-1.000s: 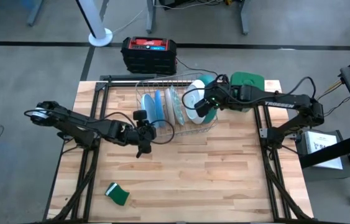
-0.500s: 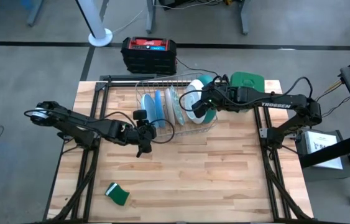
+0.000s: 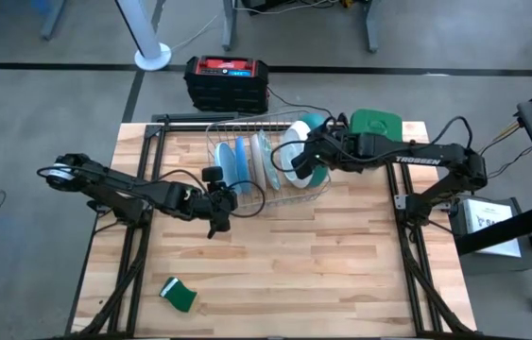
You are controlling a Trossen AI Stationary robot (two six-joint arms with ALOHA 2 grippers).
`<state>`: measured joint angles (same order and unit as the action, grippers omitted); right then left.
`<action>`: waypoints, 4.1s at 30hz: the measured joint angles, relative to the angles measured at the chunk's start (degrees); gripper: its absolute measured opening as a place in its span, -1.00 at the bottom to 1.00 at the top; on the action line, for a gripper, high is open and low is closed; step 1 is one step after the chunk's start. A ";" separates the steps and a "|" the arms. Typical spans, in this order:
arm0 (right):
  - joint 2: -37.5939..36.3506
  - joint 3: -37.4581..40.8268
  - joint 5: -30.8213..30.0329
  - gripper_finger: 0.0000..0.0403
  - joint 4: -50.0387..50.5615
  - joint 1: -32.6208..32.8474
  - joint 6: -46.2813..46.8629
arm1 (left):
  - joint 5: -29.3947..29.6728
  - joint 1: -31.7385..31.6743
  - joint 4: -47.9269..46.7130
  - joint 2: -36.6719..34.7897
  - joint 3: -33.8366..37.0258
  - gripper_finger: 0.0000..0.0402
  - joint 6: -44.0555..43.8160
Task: Sort dishes
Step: Adjust the plates on the dish rack
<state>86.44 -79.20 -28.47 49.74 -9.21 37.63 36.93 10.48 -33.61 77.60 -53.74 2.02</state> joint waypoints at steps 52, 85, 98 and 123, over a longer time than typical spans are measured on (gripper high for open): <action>5.70 0.26 7.15 0.27 -10.91 0.96 -8.21 | -0.01 -0.63 0.74 0.01 0.29 -0.42 0.30; 9.75 0.15 13.84 0.14 -19.83 2.51 -14.86 | -0.04 -0.94 1.04 0.00 0.32 -0.42 0.44; 11.69 0.15 13.59 -0.20 -20.78 2.29 -15.81 | -0.04 -0.94 1.21 0.02 0.32 -0.42 0.45; 7.93 0.17 9.88 -0.99 -21.42 2.73 -12.38 | -0.04 -0.95 1.25 0.00 0.32 -0.42 0.46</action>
<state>94.37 -79.02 -18.59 28.33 -6.48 25.24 36.88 9.53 -32.36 77.60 -53.43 2.48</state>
